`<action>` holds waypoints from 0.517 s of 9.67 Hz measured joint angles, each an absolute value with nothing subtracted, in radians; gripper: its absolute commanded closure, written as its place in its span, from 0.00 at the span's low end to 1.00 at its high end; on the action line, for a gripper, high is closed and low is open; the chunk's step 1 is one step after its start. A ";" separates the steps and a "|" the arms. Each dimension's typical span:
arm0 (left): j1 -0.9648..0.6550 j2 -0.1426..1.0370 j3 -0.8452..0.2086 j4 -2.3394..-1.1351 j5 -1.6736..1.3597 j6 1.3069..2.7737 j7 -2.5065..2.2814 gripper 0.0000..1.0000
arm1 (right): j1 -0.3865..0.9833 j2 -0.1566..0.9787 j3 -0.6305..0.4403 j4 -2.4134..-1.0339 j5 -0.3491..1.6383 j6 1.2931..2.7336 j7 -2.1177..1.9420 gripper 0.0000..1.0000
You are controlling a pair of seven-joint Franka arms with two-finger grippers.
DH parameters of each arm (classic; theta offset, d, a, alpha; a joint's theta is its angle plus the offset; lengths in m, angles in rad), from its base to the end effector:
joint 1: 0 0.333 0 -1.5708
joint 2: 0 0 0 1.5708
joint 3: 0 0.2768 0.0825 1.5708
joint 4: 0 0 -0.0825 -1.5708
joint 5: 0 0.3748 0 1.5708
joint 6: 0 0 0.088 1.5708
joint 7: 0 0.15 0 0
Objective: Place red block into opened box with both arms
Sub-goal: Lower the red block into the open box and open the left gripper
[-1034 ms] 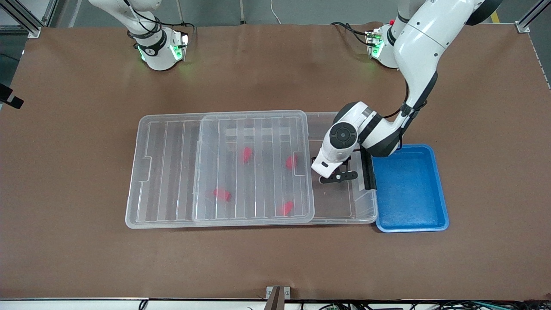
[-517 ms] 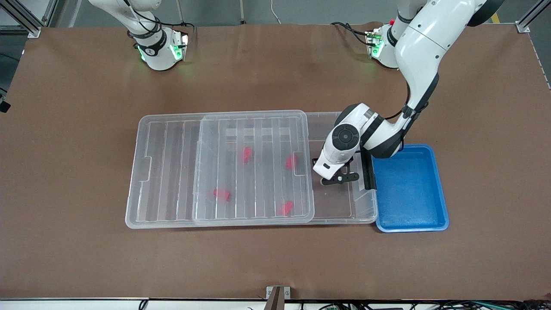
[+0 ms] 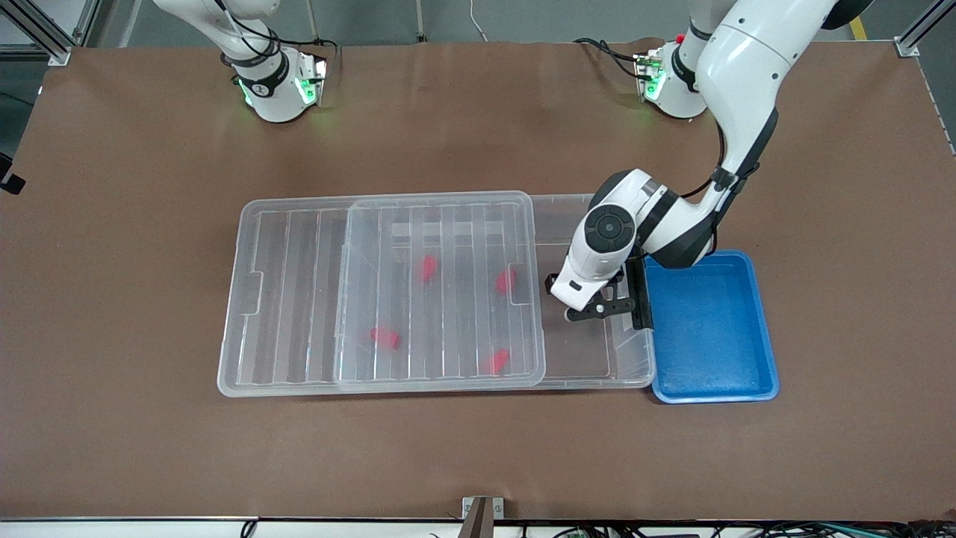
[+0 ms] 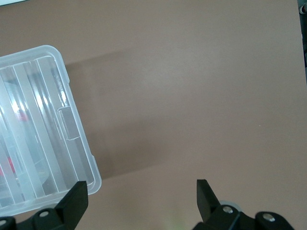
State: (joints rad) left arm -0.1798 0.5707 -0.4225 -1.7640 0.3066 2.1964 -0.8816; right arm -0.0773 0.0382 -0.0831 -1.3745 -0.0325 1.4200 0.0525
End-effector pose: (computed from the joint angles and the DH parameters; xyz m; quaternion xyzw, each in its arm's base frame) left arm 0.5271 -0.3302 0.1876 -0.9968 -0.0696 0.0226 0.0307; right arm 0.5316 -0.0904 0.5977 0.9939 -0.1087 0.0028 0.0178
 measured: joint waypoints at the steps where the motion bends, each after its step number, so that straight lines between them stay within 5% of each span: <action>1: -0.180 0.551 -0.428 -1.763 0.307 2.193 -0.882 0.03 | -0.076 0.038 -0.083 -1.375 -0.032 1.420 0.051 0.00; 5: -0.161 0.452 -0.438 -1.714 0.307 2.104 -0.842 0.00 | -0.073 0.038 -0.072 -1.378 -0.032 1.420 0.050 0.00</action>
